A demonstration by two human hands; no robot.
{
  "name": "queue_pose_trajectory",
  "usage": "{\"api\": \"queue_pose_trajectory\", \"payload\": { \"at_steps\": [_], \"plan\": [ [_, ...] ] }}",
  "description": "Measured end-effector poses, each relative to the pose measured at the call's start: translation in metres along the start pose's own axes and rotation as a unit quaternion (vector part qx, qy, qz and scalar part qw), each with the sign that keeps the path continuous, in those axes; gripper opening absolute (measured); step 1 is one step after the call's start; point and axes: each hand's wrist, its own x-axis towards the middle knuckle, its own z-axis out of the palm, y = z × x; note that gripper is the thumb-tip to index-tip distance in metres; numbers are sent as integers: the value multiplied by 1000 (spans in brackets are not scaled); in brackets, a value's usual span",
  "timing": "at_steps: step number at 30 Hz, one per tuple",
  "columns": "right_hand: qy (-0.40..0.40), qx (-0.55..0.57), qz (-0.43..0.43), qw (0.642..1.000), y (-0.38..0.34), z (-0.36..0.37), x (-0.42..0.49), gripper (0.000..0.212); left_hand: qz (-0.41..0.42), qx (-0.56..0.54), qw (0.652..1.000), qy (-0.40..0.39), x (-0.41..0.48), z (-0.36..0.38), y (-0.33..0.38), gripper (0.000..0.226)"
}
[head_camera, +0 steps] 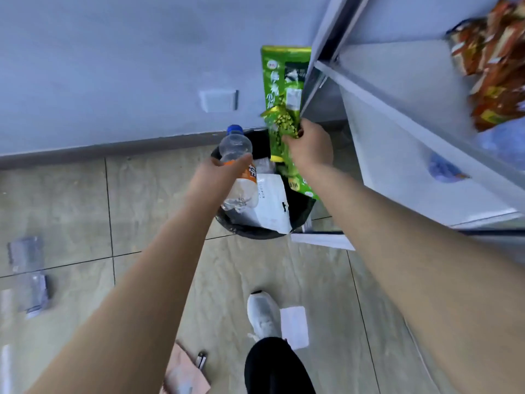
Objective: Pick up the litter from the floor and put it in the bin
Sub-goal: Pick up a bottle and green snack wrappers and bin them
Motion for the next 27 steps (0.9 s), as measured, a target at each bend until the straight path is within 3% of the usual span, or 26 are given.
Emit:
{"api": "queue_pose_trajectory", "payload": {
  "at_steps": [2, 5, 9, 13, 17, 23, 27],
  "plan": [
    [6, 25, 7, 1000, 8, 10, 15, 15, -12, 26, 1000, 1, 22, 16, -3, 34],
    [-40, 45, 39, 997, 27, 28, 26, 24, -89, 103, 991, -3, 44, 35, -21, 72],
    [-89, 36, 74, 993, 56, 52, 25, 18, -116, 190, 975, -12, 68, 60, -47, 77],
    [-139, -7, 71, 988, 72, 73, 33, 18, -149, 212, 965, -26, 79, 81, -77, 61],
    [-200, -104, 50, 973, 80, 86, 30, 29, -186, 205, 960, -30, 80, 90, -96, 76],
    [-258, -148, 89, 950, 67, 72, 13, 42, -100, 185, 978, 15, 61, 55, -79, 68],
    [-253, -165, 94, 949, 40, 42, -25, 53, -15, 263, 965, -8, 5, 11, -74, 60]
  ]
}}
